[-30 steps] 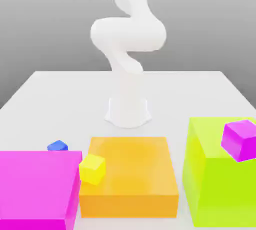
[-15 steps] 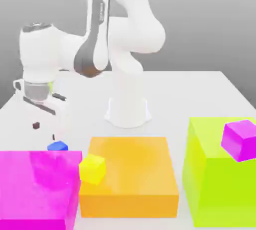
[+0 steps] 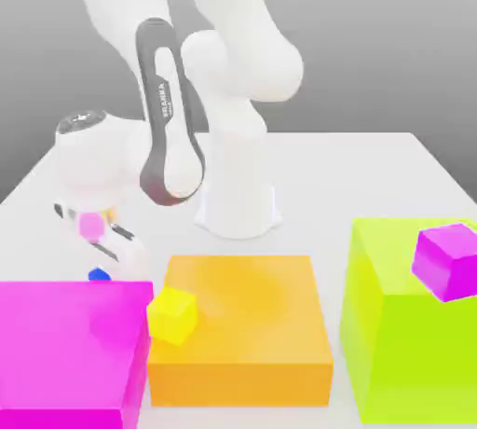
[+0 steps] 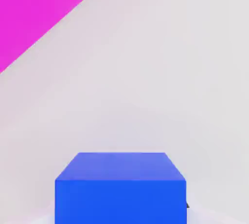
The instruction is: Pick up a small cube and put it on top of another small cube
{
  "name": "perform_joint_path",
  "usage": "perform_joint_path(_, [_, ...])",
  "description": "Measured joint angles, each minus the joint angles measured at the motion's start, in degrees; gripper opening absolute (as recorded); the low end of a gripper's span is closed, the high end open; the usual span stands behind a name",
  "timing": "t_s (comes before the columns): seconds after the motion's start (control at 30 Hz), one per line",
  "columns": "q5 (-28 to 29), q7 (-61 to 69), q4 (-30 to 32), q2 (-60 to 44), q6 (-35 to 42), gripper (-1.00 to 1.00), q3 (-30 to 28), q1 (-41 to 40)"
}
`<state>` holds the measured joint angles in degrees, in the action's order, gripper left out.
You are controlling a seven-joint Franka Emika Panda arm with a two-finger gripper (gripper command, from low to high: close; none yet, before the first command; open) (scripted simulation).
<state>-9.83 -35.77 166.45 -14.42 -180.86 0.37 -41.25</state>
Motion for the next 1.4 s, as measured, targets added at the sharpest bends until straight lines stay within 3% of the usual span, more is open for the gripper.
perform_joint_path(0.17, [6.3, -4.8, 1.8, 9.0, 7.2, -1.0, -5.9, 4.3])
perform_joint_path(0.27, [10.3, -7.5, 3.0, 15.2, 12.2, -1.0, -6.6, 3.5])
perform_joint_path(0.4, [4.8, -5.1, -2.4, 18.6, 15.7, -1.0, -6.1, 7.1])
perform_joint_path(1.23, [4.4, -1.7, -43.8, 20.8, 62.1, -1.0, 18.3, 44.9])
perform_joint_path(1.3, [6.3, -2.5, -44.3, 20.3, 63.7, -1.0, 19.5, 46.3])
perform_joint_path(1.4, [8.0, -3.5, -40.8, 17.7, 58.3, -1.0, 19.9, 46.5])
